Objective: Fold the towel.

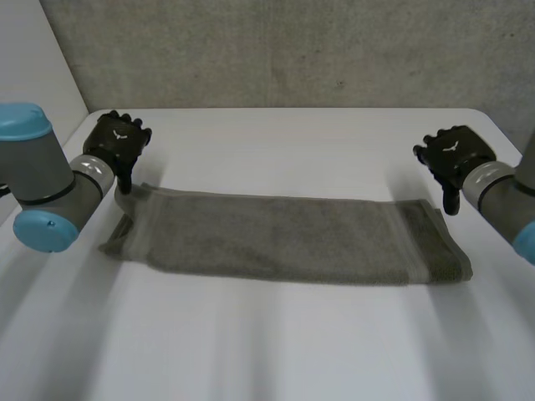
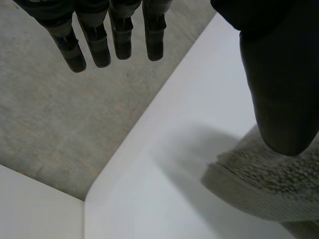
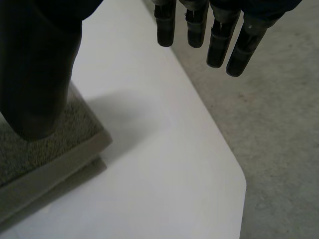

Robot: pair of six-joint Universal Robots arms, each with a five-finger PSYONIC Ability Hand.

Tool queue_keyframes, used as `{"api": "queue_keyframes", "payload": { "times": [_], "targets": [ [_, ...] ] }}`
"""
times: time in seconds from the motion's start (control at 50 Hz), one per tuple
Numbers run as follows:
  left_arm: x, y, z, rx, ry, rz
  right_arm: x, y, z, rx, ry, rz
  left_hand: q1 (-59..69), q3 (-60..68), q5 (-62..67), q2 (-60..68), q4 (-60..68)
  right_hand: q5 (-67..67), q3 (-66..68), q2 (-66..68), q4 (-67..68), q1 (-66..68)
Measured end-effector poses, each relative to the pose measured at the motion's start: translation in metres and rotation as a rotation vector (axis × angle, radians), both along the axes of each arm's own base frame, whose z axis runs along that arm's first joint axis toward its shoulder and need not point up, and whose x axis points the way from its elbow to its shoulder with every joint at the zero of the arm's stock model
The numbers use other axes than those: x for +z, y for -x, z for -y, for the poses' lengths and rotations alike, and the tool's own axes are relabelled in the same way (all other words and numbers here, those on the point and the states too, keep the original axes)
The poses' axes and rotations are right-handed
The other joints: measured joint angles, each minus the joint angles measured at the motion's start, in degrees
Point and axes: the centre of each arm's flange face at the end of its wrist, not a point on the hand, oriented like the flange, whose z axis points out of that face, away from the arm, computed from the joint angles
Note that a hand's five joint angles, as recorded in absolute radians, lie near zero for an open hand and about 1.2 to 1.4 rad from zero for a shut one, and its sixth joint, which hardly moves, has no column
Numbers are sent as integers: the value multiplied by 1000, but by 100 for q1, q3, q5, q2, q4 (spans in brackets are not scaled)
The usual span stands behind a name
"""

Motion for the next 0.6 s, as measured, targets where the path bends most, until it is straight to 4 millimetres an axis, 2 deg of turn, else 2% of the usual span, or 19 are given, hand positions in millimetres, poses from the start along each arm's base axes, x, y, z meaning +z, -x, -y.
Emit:
{"api": "queue_keyframes", "payload": {
  "times": [0.1, 0.16, 0.32, 0.38, 0.46, 0.6],
  "targets": [
    [10, -1, -2, -7, 23, -7, 23, 4, -18, -11, 5, 89, 0, 0, 0, 0, 0, 0, 0, 0, 0, 0],
    [11, 0, -2, -19, 32, -7, 29, 4, -33, 0, -7, 129, -1, 0, 0, -13, 0, 0, 0, 0, 0, 0],
    [-9, 3, 0, -49, 15, 26, 29, 5, -62, 33, -53, 165, -1, 0, 0, -22, 0, 0, 0, 0, 0, -3],
    [-8, 3, -3, -51, 5, 25, 26, 8, -69, 30, -68, 165, -1, 0, 0, -22, 0, 0, 0, 0, 0, -5],
    [1, 1, -16, -50, -24, -6, 20, 15, -76, 12, -97, 161, -1, 0, 0, -22, 0, 0, 0, 0, 0, -27],
    [16, -10, -62, -48, -100, -68, -6, 32, -88, -11, -197, 172, -1, 0, 0, -22, 0, 0, 0, 0, 0, -28]
  ]
}}
